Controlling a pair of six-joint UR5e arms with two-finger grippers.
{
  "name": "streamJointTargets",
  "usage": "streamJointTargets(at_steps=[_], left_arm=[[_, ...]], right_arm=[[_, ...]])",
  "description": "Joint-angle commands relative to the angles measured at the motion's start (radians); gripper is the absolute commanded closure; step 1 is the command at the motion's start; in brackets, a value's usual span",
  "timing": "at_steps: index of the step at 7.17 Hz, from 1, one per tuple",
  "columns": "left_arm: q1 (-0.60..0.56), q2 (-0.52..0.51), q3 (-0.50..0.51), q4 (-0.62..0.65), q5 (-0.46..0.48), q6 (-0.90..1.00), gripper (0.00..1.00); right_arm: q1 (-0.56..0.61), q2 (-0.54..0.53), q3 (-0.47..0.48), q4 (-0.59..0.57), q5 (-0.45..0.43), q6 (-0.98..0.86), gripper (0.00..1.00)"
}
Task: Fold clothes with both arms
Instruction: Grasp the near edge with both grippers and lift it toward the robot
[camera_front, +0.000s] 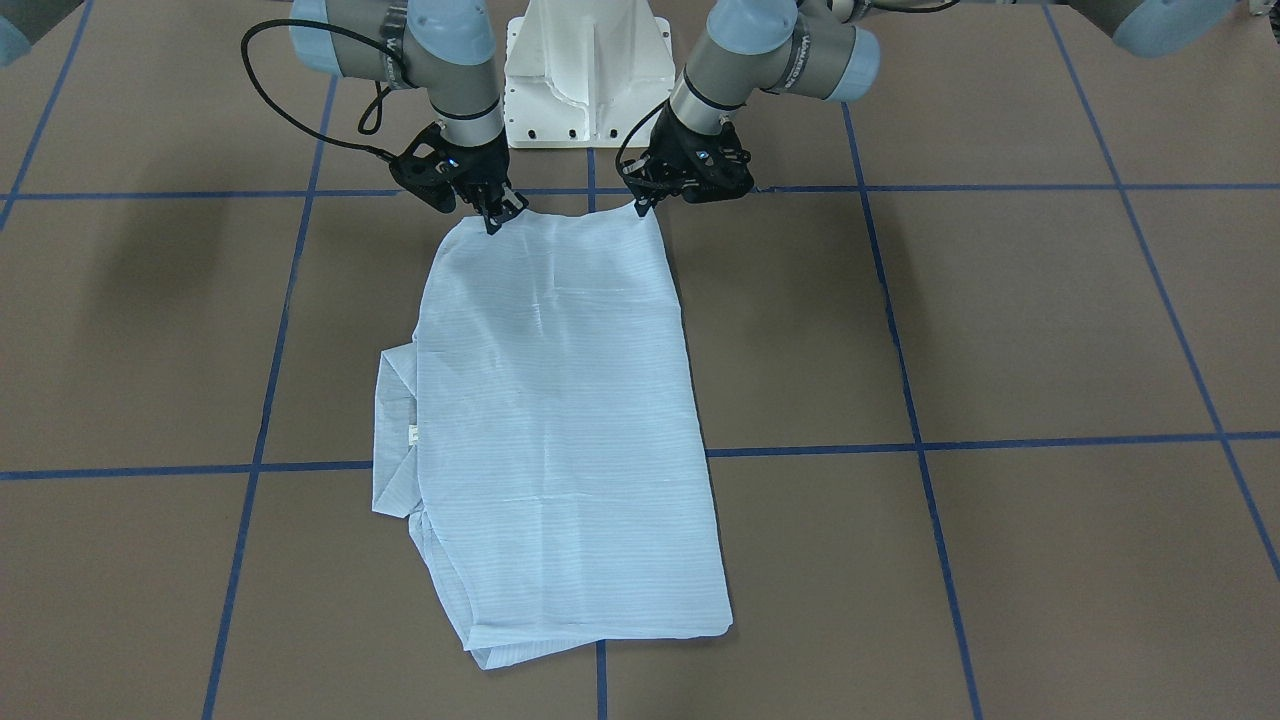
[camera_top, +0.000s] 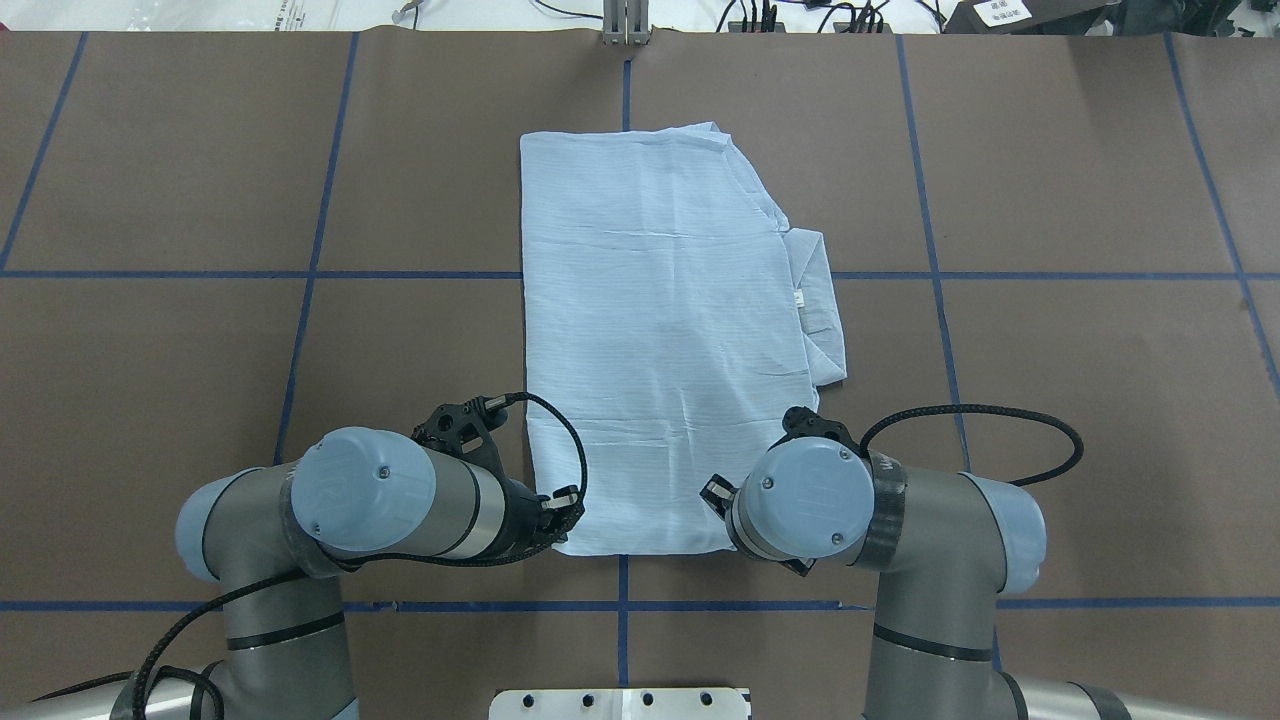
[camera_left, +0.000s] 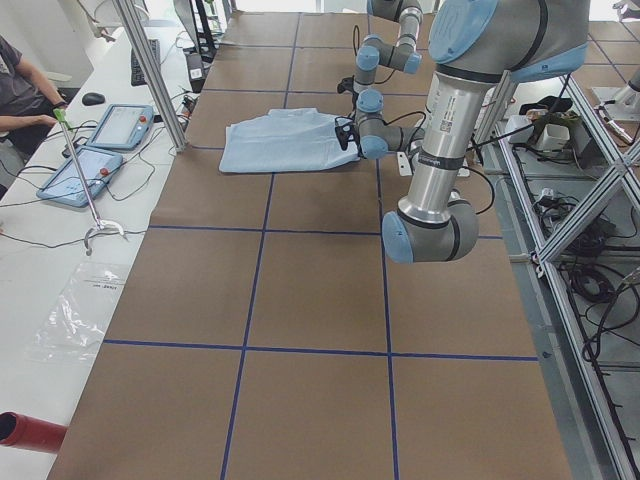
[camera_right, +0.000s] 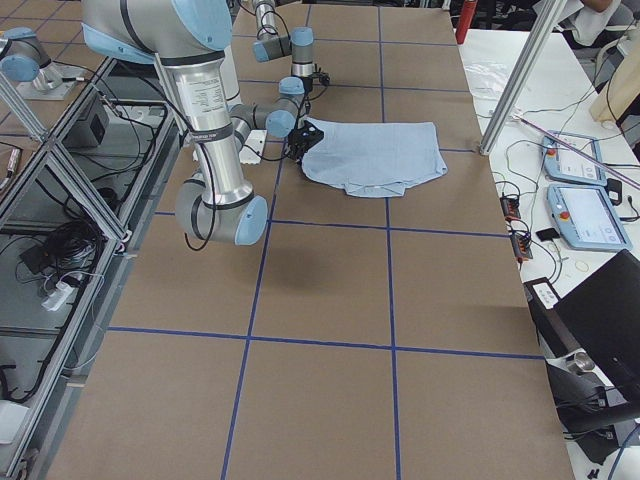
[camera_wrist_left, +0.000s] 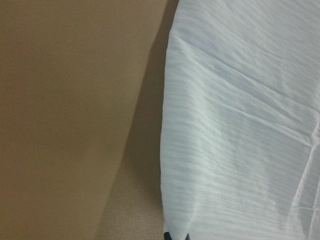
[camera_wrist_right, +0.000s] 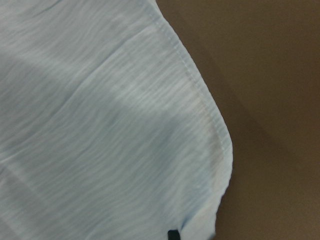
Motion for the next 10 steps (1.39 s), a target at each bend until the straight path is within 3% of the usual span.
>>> streamJointTargets(at_steps=[1,3,6,8,10], left_arm=[[0.000,-0.001,-0.017,0.000,-0.003,0.000,1.00],[0.000,0.011,-0.084,0.006,-0.006,-0.003,1.00],[0.055,0.009,-0.351,0.277,-0.063,-0.014,1.00],[0.083,0.010,-0.482,0.441,-0.066,-0.031,1.00],[0.084,0.006,-0.464,0.459,-0.066,-0.031,1.00]], right_arm=[[0.011,-0.010,0.098,0.000,0.003,0.002,1.00],[0.008,-0.011,0.139,0.000,0.063,0.002,1.00],[-0.017,-0.042,0.262,0.000,0.167,0.005,1.00],[-0.069,-0.060,0.342,-0.004,0.175,0.023,1.00],[-0.031,-0.053,0.325,-0.003,0.174,0.017,1.00]])
